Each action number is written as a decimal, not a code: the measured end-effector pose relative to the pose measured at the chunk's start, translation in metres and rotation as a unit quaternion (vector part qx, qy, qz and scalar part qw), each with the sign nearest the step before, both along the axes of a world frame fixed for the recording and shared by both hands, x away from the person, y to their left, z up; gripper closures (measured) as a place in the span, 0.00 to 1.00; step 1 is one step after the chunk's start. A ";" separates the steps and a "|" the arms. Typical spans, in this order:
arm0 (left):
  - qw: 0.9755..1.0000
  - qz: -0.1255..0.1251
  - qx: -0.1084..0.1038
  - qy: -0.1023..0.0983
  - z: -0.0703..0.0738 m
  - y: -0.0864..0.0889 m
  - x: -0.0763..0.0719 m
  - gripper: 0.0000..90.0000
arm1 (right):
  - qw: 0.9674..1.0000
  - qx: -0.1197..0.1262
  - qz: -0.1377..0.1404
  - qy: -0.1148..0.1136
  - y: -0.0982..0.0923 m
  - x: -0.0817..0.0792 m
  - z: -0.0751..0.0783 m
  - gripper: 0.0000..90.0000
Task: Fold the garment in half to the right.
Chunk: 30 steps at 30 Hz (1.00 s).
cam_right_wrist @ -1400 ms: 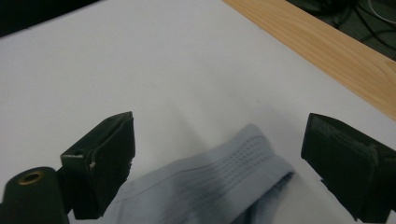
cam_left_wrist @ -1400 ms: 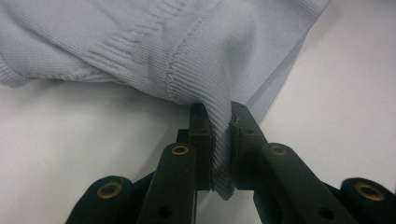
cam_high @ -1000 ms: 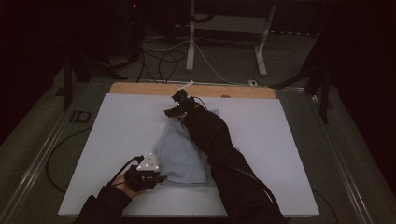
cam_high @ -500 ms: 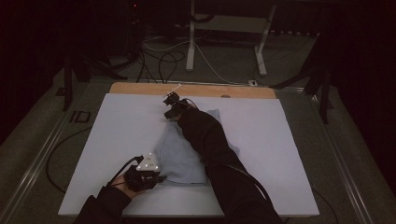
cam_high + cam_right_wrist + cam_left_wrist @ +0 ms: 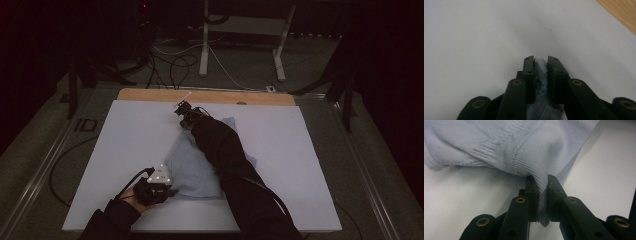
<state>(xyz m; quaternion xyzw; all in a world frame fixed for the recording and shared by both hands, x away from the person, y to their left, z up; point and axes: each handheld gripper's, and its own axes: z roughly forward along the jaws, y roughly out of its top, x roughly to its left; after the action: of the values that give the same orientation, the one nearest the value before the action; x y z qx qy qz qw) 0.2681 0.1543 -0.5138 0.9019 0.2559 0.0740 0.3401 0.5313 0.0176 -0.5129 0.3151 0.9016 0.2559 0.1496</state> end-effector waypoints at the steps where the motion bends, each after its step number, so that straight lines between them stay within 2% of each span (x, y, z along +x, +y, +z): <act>1: 1.000 0.000 0.001 0.002 0.000 0.000 0.000 0.93 | 1.000 0.005 0.001 0.005 -0.001 0.001 0.001 0.92; 3: 1.000 0.001 0.001 0.002 0.000 0.000 0.000 0.93 | 1.000 0.005 0.000 0.007 -0.002 0.001 0.004 0.95; 9: 1.000 0.001 0.002 0.001 0.001 0.000 0.000 0.93 | 1.000 0.005 0.009 0.007 -0.003 -0.001 0.007 0.97; 16: 1.000 0.000 0.003 -0.005 0.005 -0.001 -0.001 0.93 | 1.000 0.009 0.022 -0.010 -0.007 -0.005 0.019 0.97; 24: 1.000 0.000 0.003 -0.013 0.009 -0.003 -0.003 0.93 | 0.999 0.018 0.026 -0.018 -0.013 -0.008 0.032 0.97; 30: 1.000 -0.011 0.007 -0.021 0.017 -0.006 -0.003 0.93 | 0.999 0.026 0.032 -0.025 -0.020 -0.010 0.044 0.97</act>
<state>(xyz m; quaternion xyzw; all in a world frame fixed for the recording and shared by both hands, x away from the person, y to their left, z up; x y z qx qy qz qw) 0.2649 0.1483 -0.4973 0.9051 0.2385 0.0915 0.3399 0.5213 -0.0019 -0.4689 0.2835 0.9000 0.2919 0.1560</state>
